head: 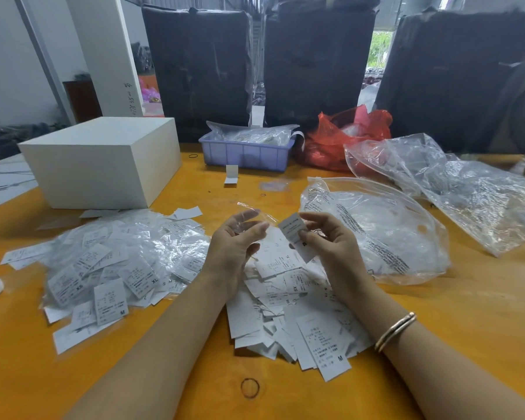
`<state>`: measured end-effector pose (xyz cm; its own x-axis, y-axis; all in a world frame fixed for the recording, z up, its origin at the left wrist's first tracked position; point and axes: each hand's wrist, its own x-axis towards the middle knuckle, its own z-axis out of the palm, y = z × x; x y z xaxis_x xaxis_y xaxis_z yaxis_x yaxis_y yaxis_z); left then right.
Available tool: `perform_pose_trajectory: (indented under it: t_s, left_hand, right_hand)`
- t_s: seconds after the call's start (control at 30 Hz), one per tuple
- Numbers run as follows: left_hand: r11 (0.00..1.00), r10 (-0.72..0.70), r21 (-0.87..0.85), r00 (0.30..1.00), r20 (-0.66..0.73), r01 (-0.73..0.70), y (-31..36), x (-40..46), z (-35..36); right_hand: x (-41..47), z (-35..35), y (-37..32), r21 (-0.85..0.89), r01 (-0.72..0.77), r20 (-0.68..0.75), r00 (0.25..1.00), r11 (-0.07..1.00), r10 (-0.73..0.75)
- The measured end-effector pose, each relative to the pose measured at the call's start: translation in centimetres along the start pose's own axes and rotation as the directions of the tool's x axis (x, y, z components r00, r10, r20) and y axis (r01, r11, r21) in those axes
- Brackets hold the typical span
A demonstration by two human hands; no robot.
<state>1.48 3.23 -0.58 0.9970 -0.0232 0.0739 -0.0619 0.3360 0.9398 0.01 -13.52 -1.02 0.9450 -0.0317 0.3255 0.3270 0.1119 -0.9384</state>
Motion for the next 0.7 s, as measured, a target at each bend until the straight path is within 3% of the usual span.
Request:
perform_pose_trajectory:
  t_s: [0.33, 0.53, 0.7]
  left_hand:
    - [0.998, 0.019, 0.059, 1.000, 0.004, -0.019, -0.10, -0.20, 0.24]
    - [0.998, 0.027, 0.061, 1.000, 0.000, -0.027, -0.05, -0.21, 0.07]
    - [0.997, 0.037, 0.066, 0.999, 0.011, -0.038, -0.06, -0.30, 0.17]
  right_hand:
    - [-0.13, 0.47, 0.15, -0.118, 0.014, 0.066, 0.998, 0.993, -0.006]
    - [0.31, -0.21, 0.35, 0.062, -0.050, -0.051, 0.997, 0.997, 0.053]
    - [0.33, -0.12, 0.49, 0.098, -0.081, 0.005, 0.997, 0.992, 0.081]
